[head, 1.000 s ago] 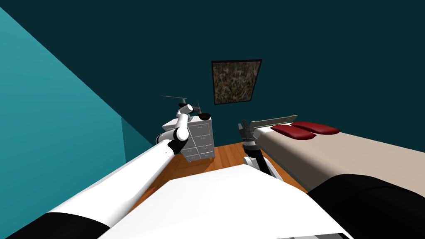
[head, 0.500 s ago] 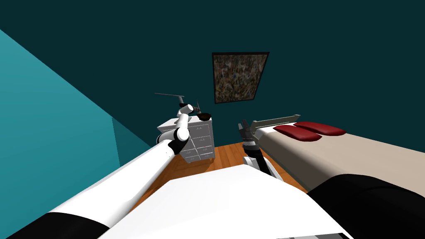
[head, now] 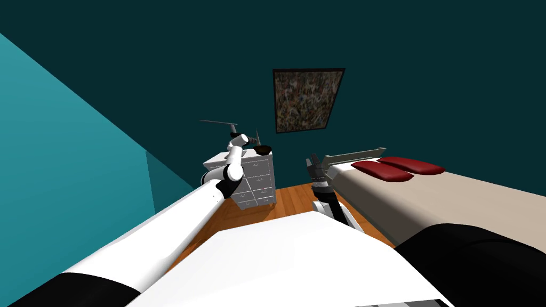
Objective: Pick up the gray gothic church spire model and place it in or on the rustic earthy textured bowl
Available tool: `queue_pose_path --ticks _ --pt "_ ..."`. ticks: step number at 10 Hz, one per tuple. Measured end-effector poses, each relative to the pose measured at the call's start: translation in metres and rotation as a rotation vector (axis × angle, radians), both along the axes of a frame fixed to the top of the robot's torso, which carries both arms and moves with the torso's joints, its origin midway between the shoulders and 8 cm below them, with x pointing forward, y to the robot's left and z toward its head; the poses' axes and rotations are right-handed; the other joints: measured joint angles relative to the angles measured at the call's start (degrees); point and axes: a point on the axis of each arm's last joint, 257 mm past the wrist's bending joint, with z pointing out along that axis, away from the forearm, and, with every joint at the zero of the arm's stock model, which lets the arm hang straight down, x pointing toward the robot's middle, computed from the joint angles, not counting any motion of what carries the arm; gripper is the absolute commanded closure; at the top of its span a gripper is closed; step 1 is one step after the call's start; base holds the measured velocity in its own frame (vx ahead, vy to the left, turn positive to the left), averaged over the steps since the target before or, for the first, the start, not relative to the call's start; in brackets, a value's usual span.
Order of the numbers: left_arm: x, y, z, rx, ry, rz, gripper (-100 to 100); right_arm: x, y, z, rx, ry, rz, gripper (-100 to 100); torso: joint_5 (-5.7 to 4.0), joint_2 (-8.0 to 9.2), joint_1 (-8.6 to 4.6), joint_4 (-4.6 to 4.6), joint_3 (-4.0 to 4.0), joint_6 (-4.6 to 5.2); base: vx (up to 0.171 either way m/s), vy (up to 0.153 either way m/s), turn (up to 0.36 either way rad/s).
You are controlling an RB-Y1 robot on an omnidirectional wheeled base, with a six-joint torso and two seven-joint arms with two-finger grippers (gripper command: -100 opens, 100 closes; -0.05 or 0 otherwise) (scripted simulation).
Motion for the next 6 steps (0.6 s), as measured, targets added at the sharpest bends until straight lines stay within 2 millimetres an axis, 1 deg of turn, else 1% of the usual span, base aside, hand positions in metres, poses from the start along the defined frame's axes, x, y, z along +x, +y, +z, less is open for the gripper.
queue_pose_path --ticks 1,2,3,4,5,6 --pt "0.003 0.008 0.017 -0.008 -0.024 0.009 -100 0.000 0.000 0.000 0.000 0.000 0.000 0 0.07 0.05 0.33 0.03 0.04 -0.07 -0.038 0.119 0.095" --pt "0.002 0.012 0.026 -0.009 -0.047 0.018 -100 0.000 0.000 0.000 0.000 0.000 0.000 0 0.12 0.13 0.46 0.03 0.07 -0.03 -0.062 0.160 0.121" --pt "0.004 0.017 0.042 -0.017 -0.073 0.027 -100 0.000 0.000 0.000 0.000 0.000 0.000 0 0.15 0.21 0.64 0.07 0.13 -0.07 -0.052 0.132 0.076" --pt "0.002 0.023 0.051 -0.021 -0.095 0.037 -100 0.000 0.000 0.000 0.000 0.000 0.000 0 0.15 0.23 0.57 0.05 0.13 -0.04 -0.076 0.130 0.130" --pt "0.002 0.029 0.066 -0.029 -0.117 0.043 -100 0.000 0.000 0.000 0.000 0.000 0.000 0 0.18 0.32 0.67 0.14 0.22 -0.22 -0.063 0.125 0.118" --pt "0.003 0.037 0.081 -0.036 -0.142 0.053 -100 0.000 0.000 0.000 0.000 0.000 0.000 0 0.22 0.38 0.79 0.20 0.28 -0.29 -0.028 0.078 0.047"
